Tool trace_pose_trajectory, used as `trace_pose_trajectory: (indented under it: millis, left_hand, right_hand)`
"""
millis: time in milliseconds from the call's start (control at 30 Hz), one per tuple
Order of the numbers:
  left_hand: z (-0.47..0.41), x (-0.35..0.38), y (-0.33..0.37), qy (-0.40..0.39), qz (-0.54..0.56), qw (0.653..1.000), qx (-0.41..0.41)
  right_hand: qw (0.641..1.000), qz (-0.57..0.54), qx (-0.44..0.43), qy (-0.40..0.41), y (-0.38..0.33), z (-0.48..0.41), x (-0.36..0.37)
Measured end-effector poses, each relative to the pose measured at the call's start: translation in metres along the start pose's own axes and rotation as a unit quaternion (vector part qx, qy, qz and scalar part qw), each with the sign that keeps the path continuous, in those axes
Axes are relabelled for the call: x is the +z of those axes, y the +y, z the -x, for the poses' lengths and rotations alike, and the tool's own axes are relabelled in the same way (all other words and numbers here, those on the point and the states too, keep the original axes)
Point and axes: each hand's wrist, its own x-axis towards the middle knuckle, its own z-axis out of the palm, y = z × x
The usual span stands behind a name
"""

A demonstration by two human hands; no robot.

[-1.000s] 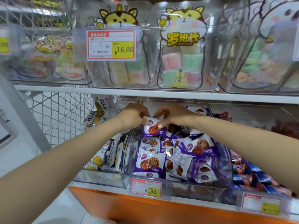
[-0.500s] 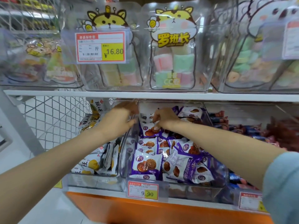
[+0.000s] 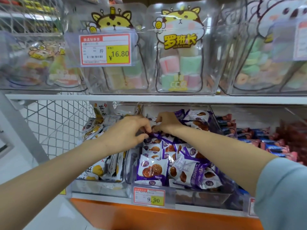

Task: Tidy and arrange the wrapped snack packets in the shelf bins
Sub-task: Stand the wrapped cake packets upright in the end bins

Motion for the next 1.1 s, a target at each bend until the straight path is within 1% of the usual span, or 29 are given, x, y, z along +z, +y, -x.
trace_pose_trajectory:
  millis: [67,100,167,233,267,367,467,600,767,833,933,1000,1100]
  left_hand:
    - [-0.001,0.0,0.004,-0.042,0.015,0.999,0.007]
    - [-0.002,0.001,0.007,-0.078,0.022,0.997,0.01]
    - [-0.004,0.005,0.012,-0.169,0.02,0.985,0.013]
    - [-0.007,0.012,0.016,-0.253,-0.021,0.967,0.01]
    - [-0.007,0.017,0.017,-0.282,-0.047,0.958,0.007]
    - [-0.009,0.03,0.017,-0.33,-0.105,0.938,-0.007]
    - [-0.012,0.036,0.023,-0.335,-0.136,0.932,0.009]
    - [-0.016,0.033,0.028,-0.338,-0.133,0.932,0.012]
    - [-0.045,0.016,0.019,-0.243,-0.145,0.959,-0.034]
    - [-0.06,0.018,0.011,-0.231,-0.183,0.954,-0.045]
    - [-0.073,0.036,0.002,-0.223,-0.262,0.937,-0.057]
    - [-0.078,0.045,0.001,-0.211,-0.306,0.927,-0.047]
    - [-0.077,0.051,0.002,-0.156,-0.335,0.929,-0.011]
  right_hand:
    - [0.998,0.061,-0.007,-0.025,-0.003,-0.001,0.004]
    - [0.995,0.092,-0.011,-0.038,-0.005,-0.001,0.006]
    - [0.992,0.118,-0.019,-0.049,-0.007,0.0,0.006]
    - [0.99,0.132,-0.016,-0.051,-0.009,0.003,0.001]
    - [0.99,0.135,-0.013,-0.05,-0.01,0.005,-0.002]
    - [0.989,0.147,-0.029,-0.016,-0.013,0.014,-0.013]
    - [0.986,0.149,-0.066,0.016,-0.014,0.028,-0.033]
    - [0.985,0.137,-0.099,0.028,-0.011,0.059,-0.064]
    - [0.985,0.146,-0.085,0.036,0.001,0.085,-0.095]
    - [0.983,0.151,-0.086,0.052,0.008,0.088,-0.102]
    - [0.979,0.182,-0.074,0.054,0.019,0.089,-0.109]
    - [0.976,0.202,-0.059,0.047,0.028,0.085,-0.114]
    - [0.985,0.169,-0.039,0.009,0.042,0.077,-0.121]
